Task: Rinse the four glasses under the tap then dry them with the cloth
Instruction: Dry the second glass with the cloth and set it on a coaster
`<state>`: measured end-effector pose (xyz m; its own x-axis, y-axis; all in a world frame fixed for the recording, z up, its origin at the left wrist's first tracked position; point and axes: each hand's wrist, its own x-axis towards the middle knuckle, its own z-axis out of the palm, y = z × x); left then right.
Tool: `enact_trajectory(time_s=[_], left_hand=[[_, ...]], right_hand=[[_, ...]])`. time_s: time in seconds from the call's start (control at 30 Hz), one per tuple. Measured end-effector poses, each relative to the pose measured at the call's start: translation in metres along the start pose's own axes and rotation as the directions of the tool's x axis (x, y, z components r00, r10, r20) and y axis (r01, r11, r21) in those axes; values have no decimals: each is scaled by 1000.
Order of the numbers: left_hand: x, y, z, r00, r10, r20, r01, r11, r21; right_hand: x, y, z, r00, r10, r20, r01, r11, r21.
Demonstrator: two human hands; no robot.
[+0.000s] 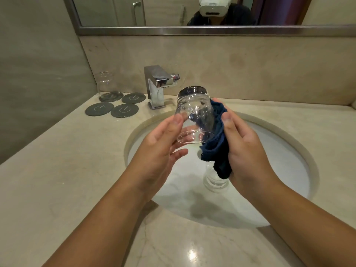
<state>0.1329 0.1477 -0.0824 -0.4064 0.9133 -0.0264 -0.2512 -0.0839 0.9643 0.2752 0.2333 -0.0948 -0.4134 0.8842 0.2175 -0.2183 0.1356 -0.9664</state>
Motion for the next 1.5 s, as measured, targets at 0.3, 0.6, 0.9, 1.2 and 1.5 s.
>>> enact_trajectory(time_s=[0.3, 0.6, 0.9, 1.2, 1.5], left_hand=[[1, 0, -2, 999, 23, -37, -25, 998, -60], [-1, 0, -1, 1000, 22, 3, -22, 996, -87], [3, -4, 1, 998, 47, -45, -47, 999, -2], [1, 1, -3, 998, 47, -41, -52, 990, -134], [4, -4, -3, 996, 93, -5, -93, 995, 20]], right_hand=[[-12, -14, 2, 994, -106, 31, 110, 985, -134], [-5, -8, 4, 995, -77, 62, 82, 994, -70], [-3, -5, -1, 999, -51, -5, 50, 996, -75], [-7, -9, 2, 998, -62, 25, 64, 995, -76], [3, -2, -3, 990, 139, 37, -143, 978, 149]])
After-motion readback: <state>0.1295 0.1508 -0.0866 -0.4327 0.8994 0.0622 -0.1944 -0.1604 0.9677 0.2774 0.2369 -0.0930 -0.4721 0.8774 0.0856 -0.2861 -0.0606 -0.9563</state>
